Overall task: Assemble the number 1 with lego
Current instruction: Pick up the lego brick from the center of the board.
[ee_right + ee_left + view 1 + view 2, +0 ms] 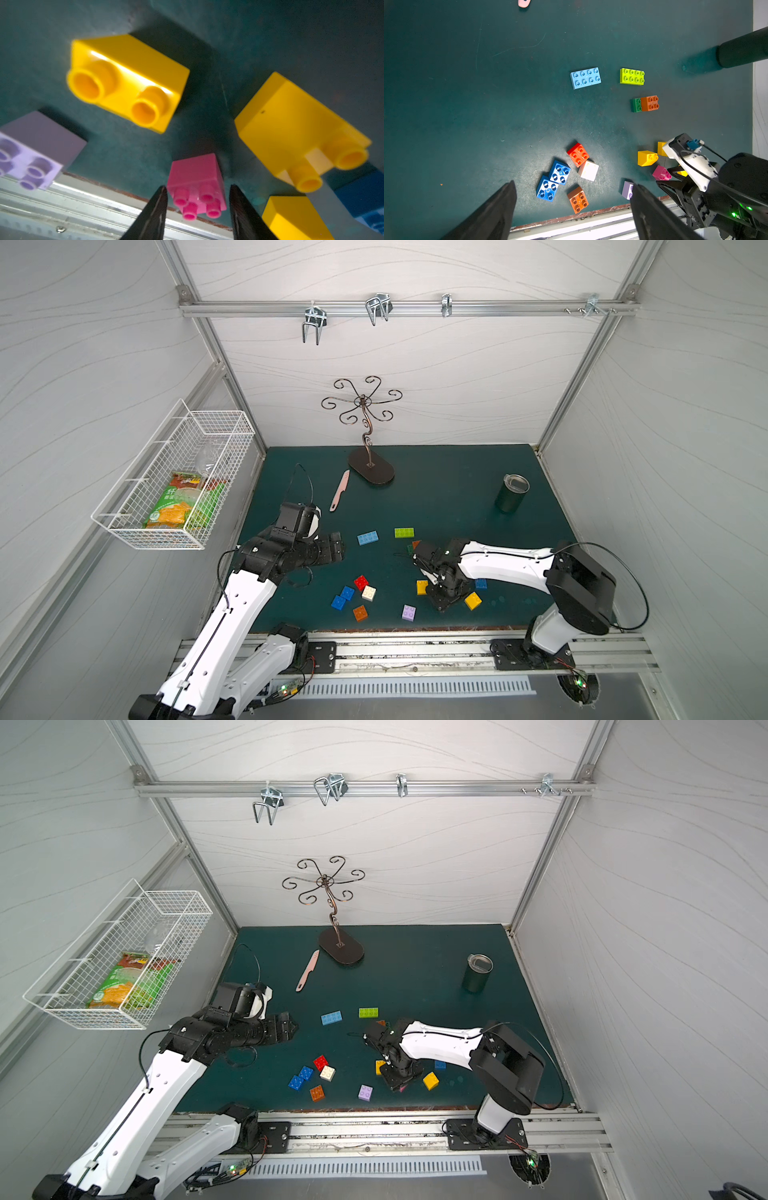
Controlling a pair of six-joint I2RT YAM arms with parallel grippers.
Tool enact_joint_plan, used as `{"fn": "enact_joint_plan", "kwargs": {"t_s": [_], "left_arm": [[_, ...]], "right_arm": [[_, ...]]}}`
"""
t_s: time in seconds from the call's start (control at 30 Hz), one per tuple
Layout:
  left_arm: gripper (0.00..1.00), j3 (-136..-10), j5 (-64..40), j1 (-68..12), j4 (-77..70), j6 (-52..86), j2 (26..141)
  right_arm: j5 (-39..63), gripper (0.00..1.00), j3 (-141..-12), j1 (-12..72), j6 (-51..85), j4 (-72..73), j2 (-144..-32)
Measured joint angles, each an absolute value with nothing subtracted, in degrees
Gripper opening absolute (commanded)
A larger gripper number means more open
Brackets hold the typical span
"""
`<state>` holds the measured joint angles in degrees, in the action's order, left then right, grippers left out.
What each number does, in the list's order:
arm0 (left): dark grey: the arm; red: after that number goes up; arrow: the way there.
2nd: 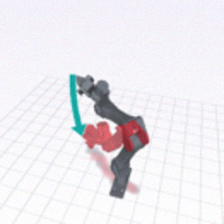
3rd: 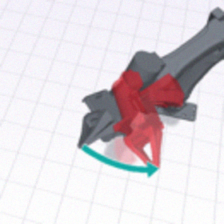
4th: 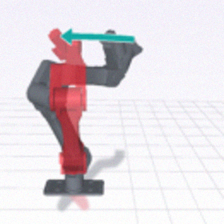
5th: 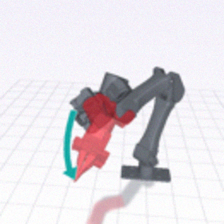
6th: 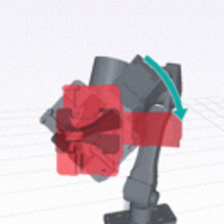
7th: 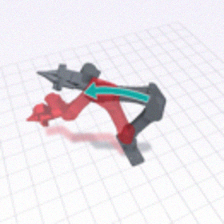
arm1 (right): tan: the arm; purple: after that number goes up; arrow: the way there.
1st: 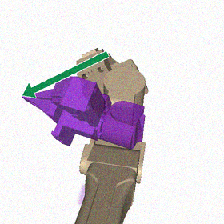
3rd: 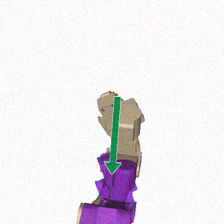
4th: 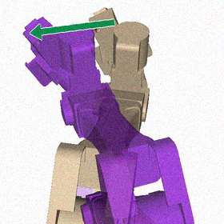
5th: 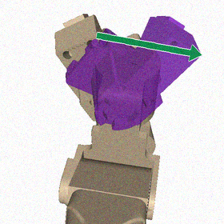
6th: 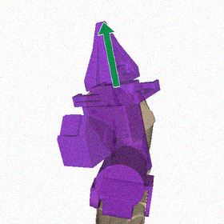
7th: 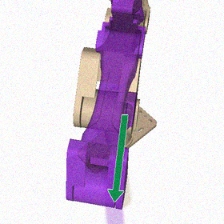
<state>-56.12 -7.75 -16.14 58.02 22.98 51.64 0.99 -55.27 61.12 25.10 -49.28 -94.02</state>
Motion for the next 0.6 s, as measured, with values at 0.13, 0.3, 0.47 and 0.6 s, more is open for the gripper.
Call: {"fn": "enact_joint_plan", "kwargs": {"t_s": [0.13, 0.3, 0.47, 0.6], "left_arm": [[0.91, -56.12, -7.73, -16.27, 58.02, 23.03, 51.64], [0.91, -56.12, -7.73, -16.29, 58.02, 23.14, 51.64], [0.91, -56.12, -7.70, -16.29, 58.02, 23.16, 51.62], [0.91, -56.10, -7.73, -16.29, 58.02, 23.16, 51.57]], "right_arm": [[0.84, 0.43, -55.27, 61.12, 25.02, -48.86, -94.39], [0.60, 0.33, -55.27, 61.12, 25.39, -48.71, -94.56], [-0.27, 0.28, -55.33, 61.12, 27.64, -48.95, -94.59], [-0.84, 0.26, -55.48, 61.12, 29.74, -49.50, -94.67]]}}
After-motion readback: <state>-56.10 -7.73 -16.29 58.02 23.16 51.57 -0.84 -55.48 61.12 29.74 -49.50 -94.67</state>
